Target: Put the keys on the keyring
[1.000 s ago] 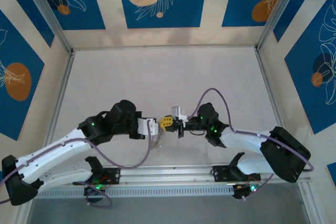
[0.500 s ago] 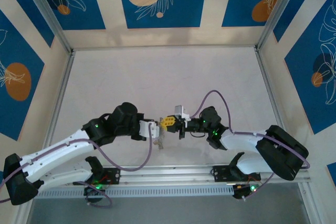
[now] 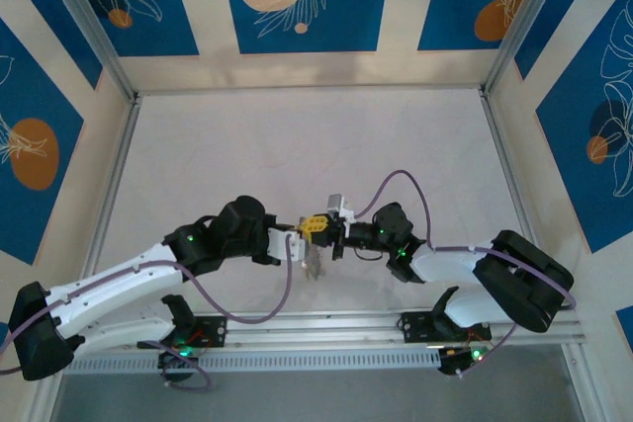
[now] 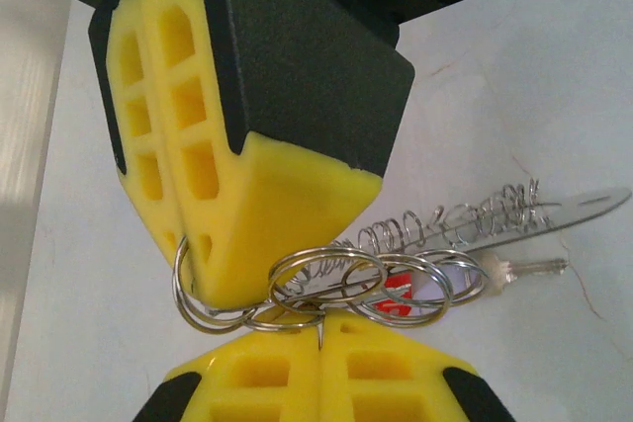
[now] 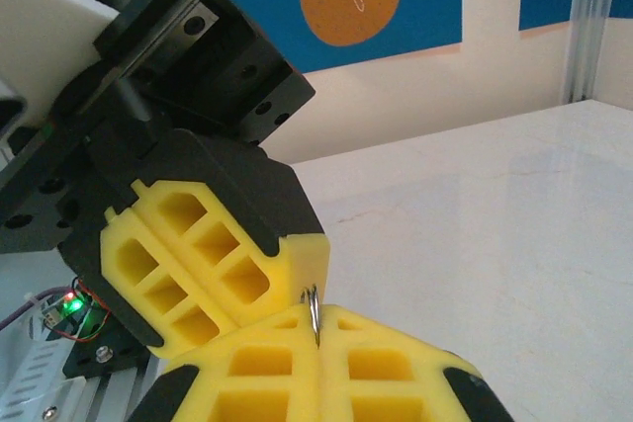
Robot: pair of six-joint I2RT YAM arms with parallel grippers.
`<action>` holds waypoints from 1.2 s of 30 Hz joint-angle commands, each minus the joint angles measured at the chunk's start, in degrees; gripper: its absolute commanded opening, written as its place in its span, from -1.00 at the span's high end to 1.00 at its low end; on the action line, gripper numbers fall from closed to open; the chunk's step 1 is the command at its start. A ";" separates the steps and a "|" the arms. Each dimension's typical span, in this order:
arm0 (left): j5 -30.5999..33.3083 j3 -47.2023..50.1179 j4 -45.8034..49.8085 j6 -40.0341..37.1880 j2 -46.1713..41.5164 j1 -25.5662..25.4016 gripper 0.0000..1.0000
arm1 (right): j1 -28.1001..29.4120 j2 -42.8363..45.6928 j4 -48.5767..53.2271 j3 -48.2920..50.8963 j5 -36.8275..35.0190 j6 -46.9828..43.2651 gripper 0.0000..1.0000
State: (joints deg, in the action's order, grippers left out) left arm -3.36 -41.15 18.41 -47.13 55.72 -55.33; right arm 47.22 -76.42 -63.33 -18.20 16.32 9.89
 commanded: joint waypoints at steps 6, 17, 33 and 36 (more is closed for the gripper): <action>0.16 0.23 -0.39 -0.79 1.36 -2.41 1.00 | 1.93 0.22 -3.91 -1.12 -7.75 1.53 1.00; -1.97 4.67 -1.14 5.16 -15.27 2.20 0.44 | 0.65 2.04 -6.27 0.09 -0.35 -3.72 1.00; -22.50 -4.28 3.42 16.35 -4.03 8.31 0.34 | -0.60 4.52 -3.49 -0.17 8.84 -9.42 1.00; -23.30 -4.37 3.80 16.33 -2.31 8.57 0.40 | -0.64 5.18 -2.69 -0.17 9.07 -10.04 1.00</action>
State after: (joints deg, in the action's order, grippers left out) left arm -22.52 -43.40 20.88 -32.18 52.77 -47.42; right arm 46.78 -73.14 -64.23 -18.20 24.29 1.93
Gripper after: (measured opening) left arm 0.305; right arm 0.066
